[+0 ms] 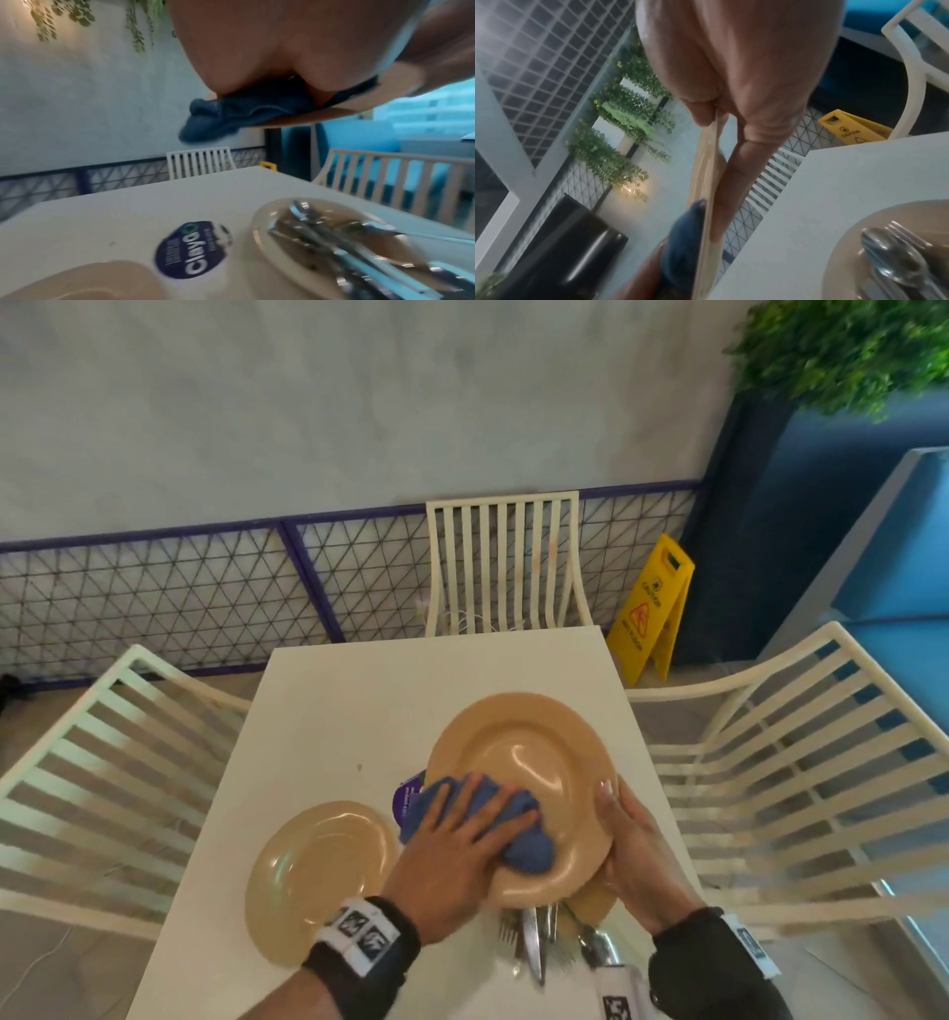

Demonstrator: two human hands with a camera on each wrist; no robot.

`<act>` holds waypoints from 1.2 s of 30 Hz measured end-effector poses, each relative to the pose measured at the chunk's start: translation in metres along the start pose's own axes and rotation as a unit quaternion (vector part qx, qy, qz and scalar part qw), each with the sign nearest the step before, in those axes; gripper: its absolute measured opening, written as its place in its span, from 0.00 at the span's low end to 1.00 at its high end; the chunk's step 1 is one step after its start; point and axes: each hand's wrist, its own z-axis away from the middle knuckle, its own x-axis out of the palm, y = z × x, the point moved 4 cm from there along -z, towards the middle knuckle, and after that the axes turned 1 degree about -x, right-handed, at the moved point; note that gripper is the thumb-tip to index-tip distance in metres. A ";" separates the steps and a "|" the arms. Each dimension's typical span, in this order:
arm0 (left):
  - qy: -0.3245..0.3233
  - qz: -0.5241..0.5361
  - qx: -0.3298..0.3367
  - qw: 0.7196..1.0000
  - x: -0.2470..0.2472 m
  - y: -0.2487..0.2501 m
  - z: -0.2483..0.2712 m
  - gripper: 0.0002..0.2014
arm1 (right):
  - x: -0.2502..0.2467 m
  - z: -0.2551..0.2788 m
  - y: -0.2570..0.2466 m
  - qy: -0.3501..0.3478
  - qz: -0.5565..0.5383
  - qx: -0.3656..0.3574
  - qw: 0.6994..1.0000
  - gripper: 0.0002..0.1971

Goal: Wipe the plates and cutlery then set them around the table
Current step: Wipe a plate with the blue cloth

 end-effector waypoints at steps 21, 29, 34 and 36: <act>0.080 0.176 -0.169 0.967 -0.028 -0.025 -0.045 0.33 | 0.034 0.008 0.014 0.008 0.131 -0.013 0.991 0.17; 0.059 0.102 -0.087 0.989 -0.021 0.019 -0.002 0.29 | 0.020 -0.004 -0.022 0.041 0.031 -0.051 0.997 0.16; 0.109 0.370 -0.248 0.889 -0.044 -0.064 0.009 0.23 | 0.016 0.008 0.019 0.053 -0.070 0.025 0.996 0.16; 0.139 0.498 -0.266 0.814 -0.068 -0.074 0.003 0.20 | 0.021 0.006 0.049 0.077 -0.087 0.067 0.991 0.16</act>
